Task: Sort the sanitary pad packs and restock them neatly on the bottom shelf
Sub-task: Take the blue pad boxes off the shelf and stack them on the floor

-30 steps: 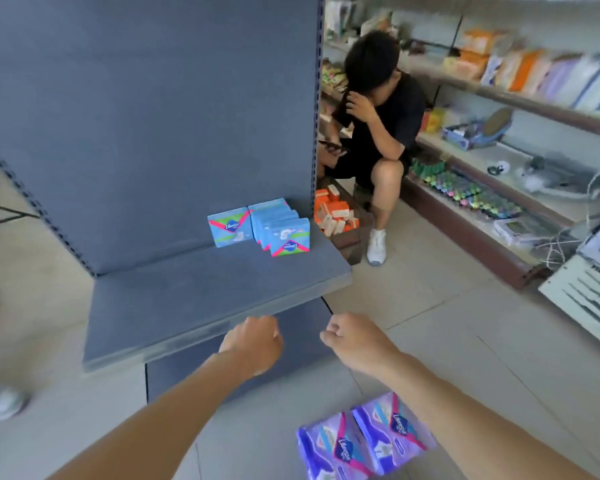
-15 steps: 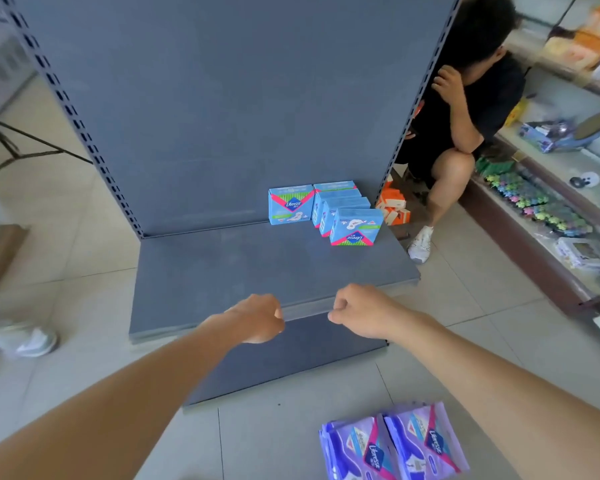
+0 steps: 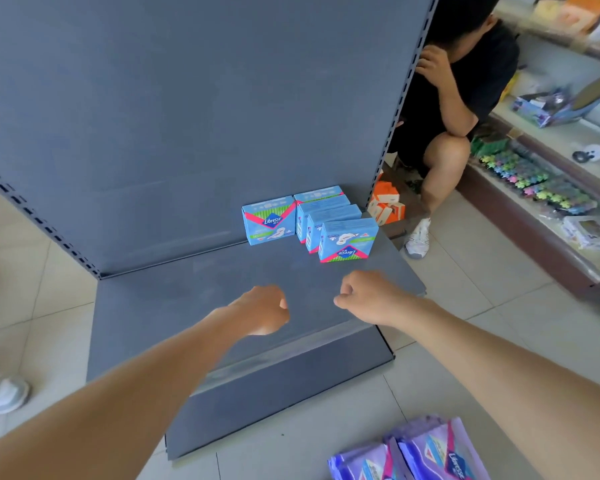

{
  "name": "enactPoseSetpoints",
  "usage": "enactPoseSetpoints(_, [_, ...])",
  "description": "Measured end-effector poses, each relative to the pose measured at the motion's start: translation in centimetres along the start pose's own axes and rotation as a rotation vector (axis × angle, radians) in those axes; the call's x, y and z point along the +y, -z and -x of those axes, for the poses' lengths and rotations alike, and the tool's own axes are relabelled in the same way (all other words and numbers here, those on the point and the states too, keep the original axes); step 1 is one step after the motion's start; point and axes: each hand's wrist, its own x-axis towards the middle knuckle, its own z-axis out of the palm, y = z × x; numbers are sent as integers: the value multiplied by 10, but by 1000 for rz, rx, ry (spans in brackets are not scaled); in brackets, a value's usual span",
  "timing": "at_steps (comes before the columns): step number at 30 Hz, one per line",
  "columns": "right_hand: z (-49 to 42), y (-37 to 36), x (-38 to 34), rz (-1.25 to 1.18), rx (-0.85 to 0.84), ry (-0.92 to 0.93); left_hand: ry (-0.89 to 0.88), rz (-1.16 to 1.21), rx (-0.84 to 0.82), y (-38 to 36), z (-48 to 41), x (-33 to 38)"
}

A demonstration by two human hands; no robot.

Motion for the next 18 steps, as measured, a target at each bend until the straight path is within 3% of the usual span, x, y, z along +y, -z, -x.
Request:
enactPoseSetpoints(8, [-57, 35, 57, -10, 96, -69, -17, -1, 3, 22, -77, 52])
enactPoseSetpoints(18, [-122, 41, 82, -99, 184, -193, 2, 173, 217, 22, -147, 62])
